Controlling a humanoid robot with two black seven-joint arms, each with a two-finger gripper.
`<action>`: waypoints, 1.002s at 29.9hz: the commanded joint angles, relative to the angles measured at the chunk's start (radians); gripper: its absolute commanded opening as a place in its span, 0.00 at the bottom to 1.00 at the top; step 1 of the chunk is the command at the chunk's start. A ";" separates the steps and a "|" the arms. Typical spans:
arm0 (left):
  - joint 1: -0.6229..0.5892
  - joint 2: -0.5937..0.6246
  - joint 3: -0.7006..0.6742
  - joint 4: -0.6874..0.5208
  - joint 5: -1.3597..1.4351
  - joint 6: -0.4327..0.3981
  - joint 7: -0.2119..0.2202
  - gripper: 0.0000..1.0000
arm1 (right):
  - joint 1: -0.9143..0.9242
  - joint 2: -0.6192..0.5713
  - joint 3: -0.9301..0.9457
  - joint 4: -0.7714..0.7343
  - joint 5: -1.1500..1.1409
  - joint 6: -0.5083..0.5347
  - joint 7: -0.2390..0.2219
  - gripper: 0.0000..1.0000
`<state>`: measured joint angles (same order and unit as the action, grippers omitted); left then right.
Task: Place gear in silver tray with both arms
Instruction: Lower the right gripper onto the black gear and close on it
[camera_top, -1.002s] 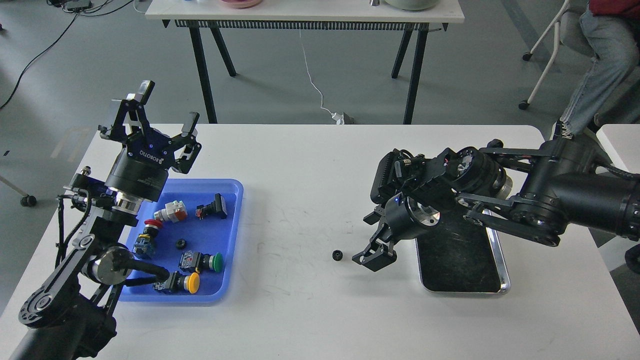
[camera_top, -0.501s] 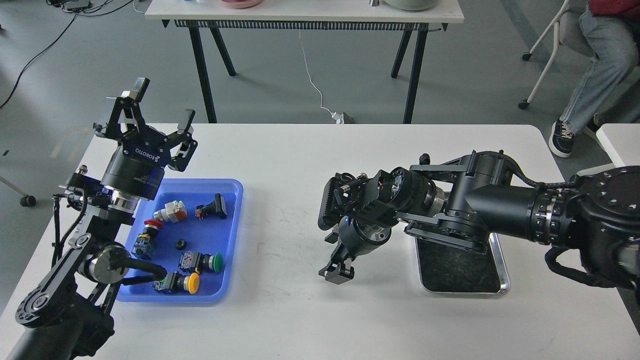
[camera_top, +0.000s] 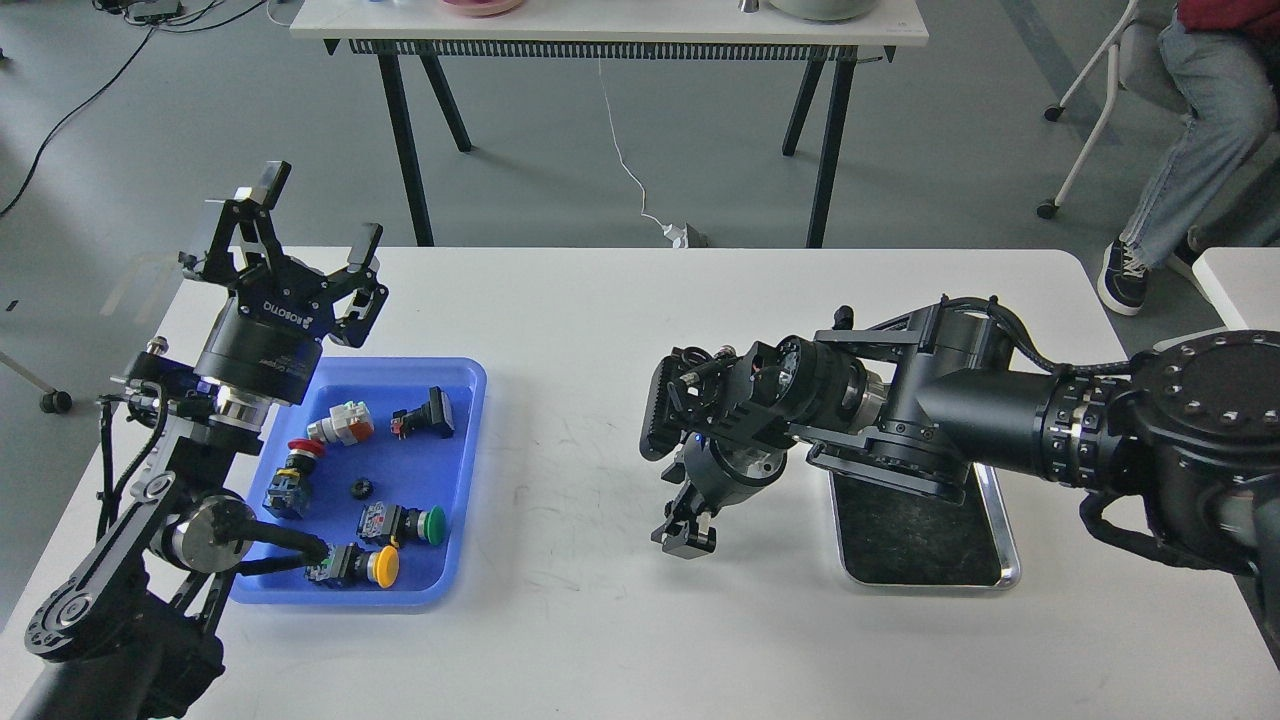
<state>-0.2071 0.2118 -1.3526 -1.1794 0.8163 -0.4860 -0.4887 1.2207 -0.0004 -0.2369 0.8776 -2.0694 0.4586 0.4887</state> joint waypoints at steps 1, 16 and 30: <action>0.000 0.003 -0.002 0.000 0.000 -0.002 0.000 0.99 | 0.000 0.000 -0.007 -0.022 0.000 0.000 0.000 0.66; 0.000 0.003 -0.007 0.000 0.000 -0.003 0.000 0.99 | -0.010 0.000 -0.012 -0.038 0.003 -0.001 0.000 0.61; 0.000 0.011 -0.007 0.000 0.000 -0.003 0.000 0.99 | -0.018 0.000 -0.007 -0.031 0.014 -0.006 0.000 0.57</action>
<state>-0.2071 0.2200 -1.3592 -1.1796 0.8160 -0.4887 -0.4887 1.2037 0.0000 -0.2439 0.8454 -2.0568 0.4527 0.4887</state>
